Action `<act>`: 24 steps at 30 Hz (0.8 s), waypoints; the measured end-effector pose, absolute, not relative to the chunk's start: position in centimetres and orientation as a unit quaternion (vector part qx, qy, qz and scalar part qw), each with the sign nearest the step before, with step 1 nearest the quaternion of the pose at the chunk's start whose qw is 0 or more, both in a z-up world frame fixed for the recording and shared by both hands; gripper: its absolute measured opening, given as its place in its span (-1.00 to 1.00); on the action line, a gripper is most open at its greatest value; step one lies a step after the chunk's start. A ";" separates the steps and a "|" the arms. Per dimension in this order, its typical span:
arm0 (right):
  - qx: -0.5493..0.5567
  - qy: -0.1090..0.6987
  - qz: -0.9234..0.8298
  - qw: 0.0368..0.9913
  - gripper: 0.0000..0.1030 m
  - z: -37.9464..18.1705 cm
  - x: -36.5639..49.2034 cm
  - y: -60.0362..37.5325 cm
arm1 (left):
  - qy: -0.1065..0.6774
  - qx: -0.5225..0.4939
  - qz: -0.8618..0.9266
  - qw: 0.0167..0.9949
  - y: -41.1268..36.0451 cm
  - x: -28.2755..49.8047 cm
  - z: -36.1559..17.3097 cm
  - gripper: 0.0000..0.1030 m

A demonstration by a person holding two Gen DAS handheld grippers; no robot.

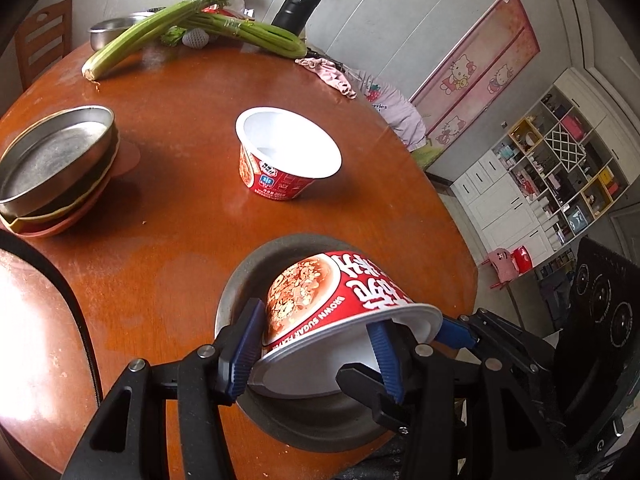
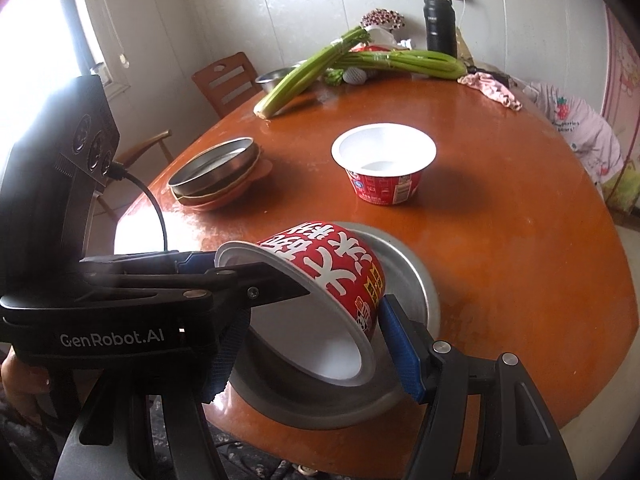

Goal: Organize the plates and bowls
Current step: 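Lower the noodle cup into the steel bowl with the left gripper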

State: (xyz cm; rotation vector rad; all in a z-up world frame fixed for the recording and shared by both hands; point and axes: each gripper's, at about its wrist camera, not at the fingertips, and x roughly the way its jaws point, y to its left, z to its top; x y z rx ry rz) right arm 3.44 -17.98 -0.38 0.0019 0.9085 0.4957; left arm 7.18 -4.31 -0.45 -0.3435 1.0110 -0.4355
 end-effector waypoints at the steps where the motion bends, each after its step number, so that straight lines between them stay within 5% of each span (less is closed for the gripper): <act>1: 0.003 0.437 0.236 0.868 0.34 -0.5 3.6 -18.0 | 0.480 -0.162 -0.204 0.838 -4.4 7.2 -0.6 0.00; 24: 0.016 0.433 0.215 0.875 0.34 -1.0 5.0 -20.3 | 0.461 -0.169 -0.172 0.854 -3.0 9.7 0.4 0.01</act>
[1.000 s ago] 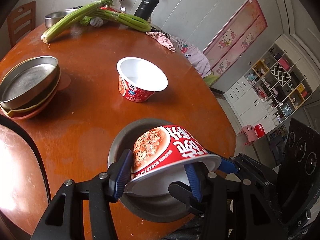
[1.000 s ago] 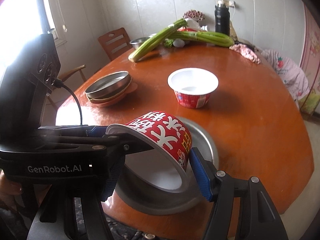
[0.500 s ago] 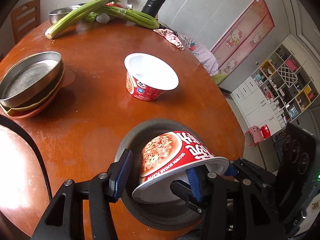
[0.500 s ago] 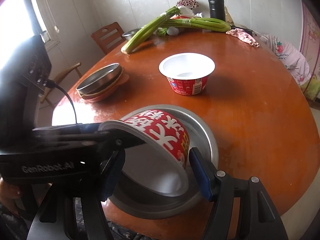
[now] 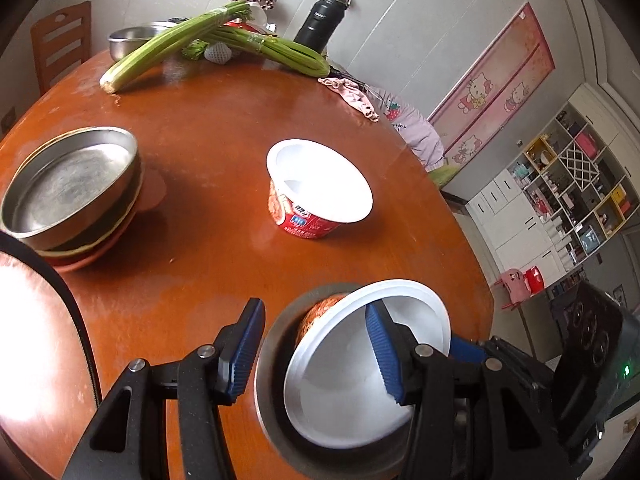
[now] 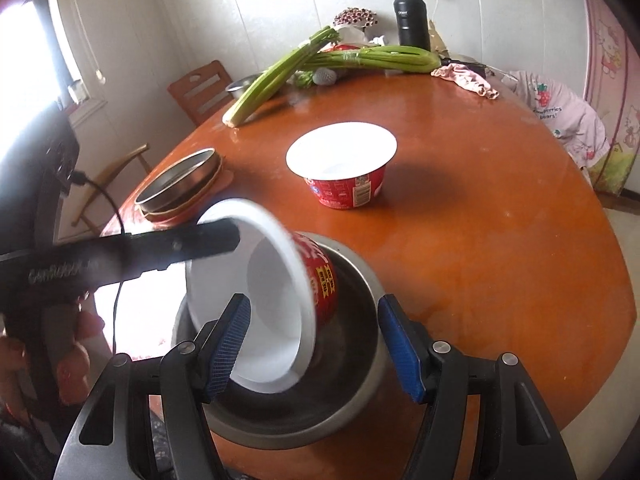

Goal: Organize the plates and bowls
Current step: 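Lower the noodle cup into the steel bowl with the left gripper, then open the left gripper and withdraw from the cup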

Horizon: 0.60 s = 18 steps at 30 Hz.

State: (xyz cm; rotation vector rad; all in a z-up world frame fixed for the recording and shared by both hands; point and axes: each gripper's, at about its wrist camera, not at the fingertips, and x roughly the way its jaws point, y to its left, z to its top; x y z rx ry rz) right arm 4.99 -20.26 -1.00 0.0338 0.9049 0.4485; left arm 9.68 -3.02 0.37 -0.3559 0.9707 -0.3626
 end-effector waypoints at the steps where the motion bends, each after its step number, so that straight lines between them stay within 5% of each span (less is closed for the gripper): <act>1: 0.015 0.434 0.216 0.874 0.34 -1.1 4.9 -20.2 | 0.466 -0.167 -0.171 0.852 -3.3 10.0 0.3 0.01; 18: -0.002 0.435 0.255 0.863 0.34 -1.3 3.5 -19.1 | 0.483 -0.139 -0.148 0.852 -4.3 10.7 -1.2 0.01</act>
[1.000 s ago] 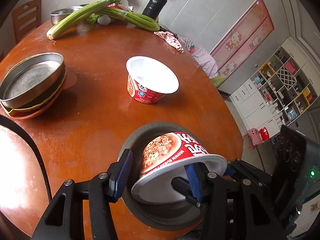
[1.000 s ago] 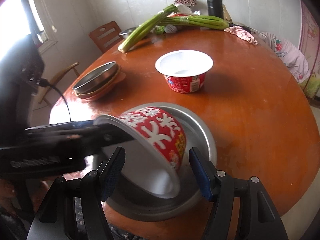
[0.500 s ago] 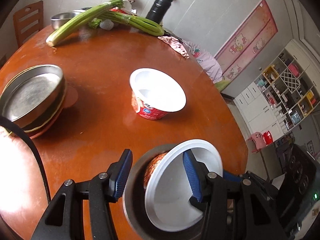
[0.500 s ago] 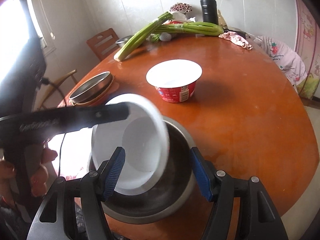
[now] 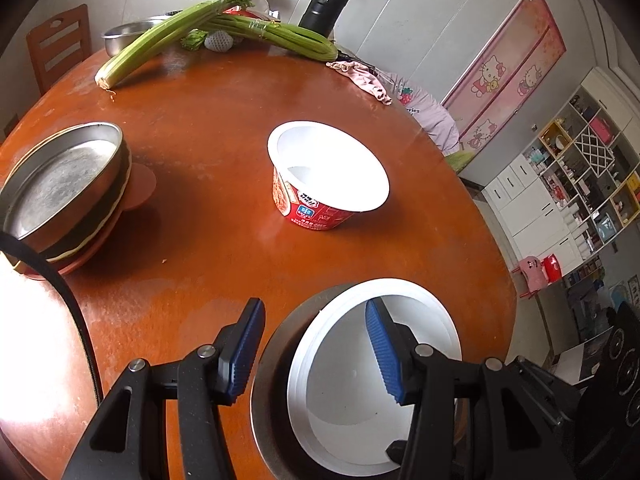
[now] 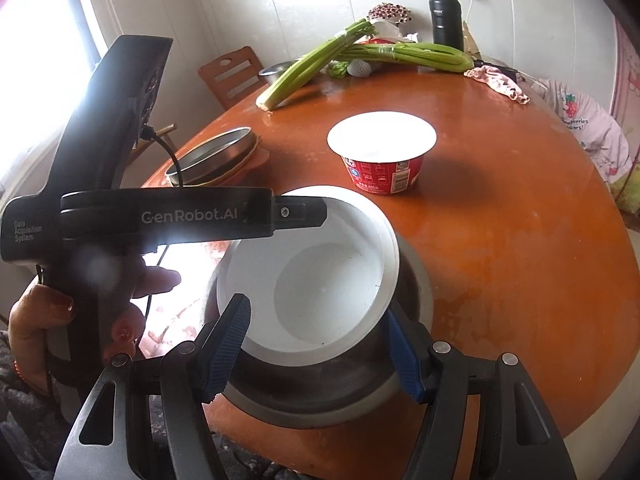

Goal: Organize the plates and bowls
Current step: 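Open the left gripper and withdraw from the cup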

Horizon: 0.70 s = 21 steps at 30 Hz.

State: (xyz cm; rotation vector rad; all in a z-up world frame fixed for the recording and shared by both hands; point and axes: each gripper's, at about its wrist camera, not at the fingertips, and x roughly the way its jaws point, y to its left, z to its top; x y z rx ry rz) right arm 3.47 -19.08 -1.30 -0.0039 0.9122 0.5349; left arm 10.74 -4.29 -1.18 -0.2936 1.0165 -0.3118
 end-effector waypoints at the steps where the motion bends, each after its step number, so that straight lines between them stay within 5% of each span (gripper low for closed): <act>1: -0.002 0.434 0.254 0.864 0.34 -1.2 3.6 -19.1 | 0.482 -0.137 -0.145 0.853 -4.2 10.6 -1.2 0.01; 21: -0.004 0.402 0.207 0.892 0.34 0.0 4.0 -20.5 | 0.437 -0.110 -0.151 0.880 -3.7 8.0 0.6 0.16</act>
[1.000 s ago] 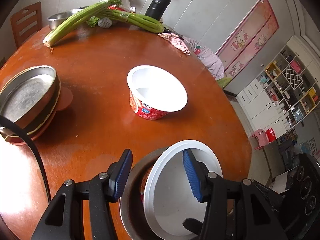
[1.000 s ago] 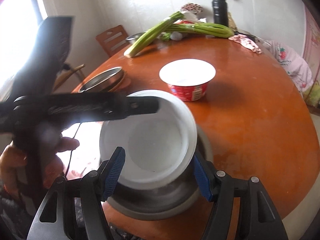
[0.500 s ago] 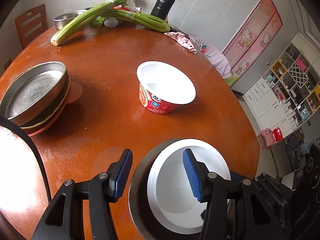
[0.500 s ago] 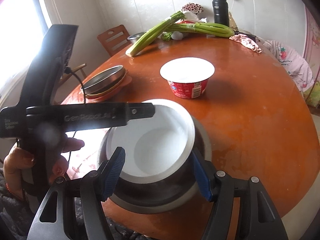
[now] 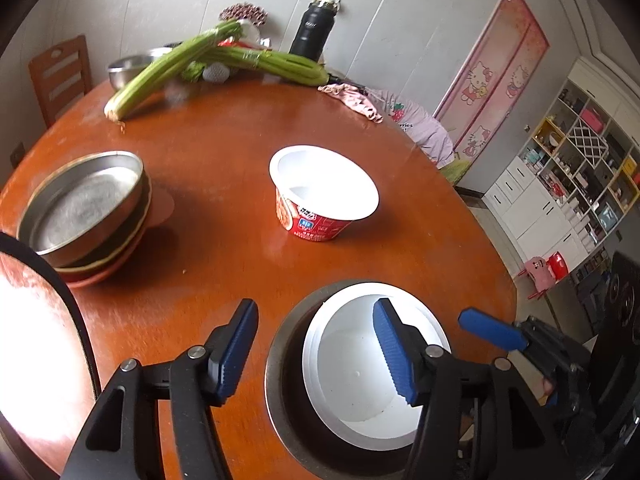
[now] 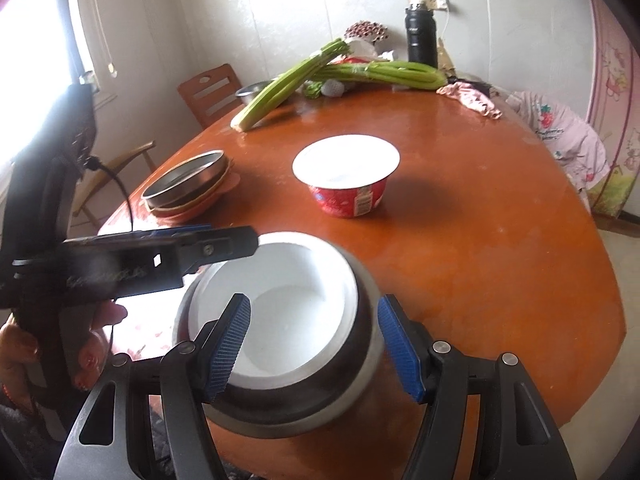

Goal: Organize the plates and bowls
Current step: 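Open the left gripper and withdraw from the cup, then move the left gripper to the second noodle cup rim and close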

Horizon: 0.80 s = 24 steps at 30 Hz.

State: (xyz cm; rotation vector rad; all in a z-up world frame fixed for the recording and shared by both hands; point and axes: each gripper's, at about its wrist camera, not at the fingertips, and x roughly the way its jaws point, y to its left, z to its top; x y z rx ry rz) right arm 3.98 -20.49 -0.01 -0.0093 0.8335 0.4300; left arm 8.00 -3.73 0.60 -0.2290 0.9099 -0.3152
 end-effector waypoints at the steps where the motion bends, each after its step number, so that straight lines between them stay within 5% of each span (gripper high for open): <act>1: -0.003 0.399 0.202 0.894 0.34 0.1 4.1 -20.6 | 0.433 -0.107 -0.152 0.882 -3.8 8.0 0.8 0.18; 24: 0.005 0.365 0.151 0.919 0.34 2.4 6.6 -22.2 | 0.374 -0.086 -0.128 0.914 -2.6 7.2 3.3 0.55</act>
